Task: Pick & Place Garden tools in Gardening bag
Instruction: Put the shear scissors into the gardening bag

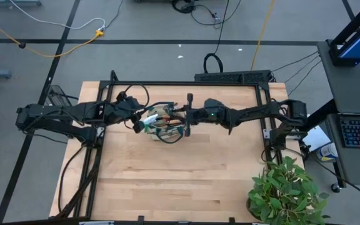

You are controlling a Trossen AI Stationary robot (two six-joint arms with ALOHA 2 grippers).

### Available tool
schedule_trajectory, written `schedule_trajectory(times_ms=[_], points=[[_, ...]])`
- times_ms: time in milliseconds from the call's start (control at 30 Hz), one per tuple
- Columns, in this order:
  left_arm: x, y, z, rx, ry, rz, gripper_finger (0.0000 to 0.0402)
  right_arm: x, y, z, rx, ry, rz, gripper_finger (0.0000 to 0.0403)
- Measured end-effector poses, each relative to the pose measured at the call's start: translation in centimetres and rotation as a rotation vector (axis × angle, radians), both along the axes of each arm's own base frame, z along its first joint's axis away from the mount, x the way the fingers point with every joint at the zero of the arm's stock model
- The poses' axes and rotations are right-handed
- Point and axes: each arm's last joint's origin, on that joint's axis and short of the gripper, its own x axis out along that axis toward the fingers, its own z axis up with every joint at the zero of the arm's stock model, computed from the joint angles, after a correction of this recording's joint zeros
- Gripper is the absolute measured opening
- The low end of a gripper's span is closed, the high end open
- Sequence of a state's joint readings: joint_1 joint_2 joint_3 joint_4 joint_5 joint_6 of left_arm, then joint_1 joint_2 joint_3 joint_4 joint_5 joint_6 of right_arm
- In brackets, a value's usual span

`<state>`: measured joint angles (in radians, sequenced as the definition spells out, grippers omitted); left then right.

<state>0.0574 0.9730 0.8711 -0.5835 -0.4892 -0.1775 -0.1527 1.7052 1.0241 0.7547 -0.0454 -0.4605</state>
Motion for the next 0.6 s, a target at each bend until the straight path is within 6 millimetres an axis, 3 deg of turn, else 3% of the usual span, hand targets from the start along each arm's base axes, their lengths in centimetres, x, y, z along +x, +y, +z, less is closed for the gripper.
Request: schedule_trajectory(times_ms=[300,600], points=[[0.0,0.0,0.0,0.011,0.010,-0.010,0.0113,0.9,-1.1,-1.6,-0.111,-0.022,-0.194,0.0057],[0.0,0.0,0.0,0.011,0.014,-0.010,0.0113,1.0,-0.4,-3.0,0.079,0.090,-0.104,0.0058]])
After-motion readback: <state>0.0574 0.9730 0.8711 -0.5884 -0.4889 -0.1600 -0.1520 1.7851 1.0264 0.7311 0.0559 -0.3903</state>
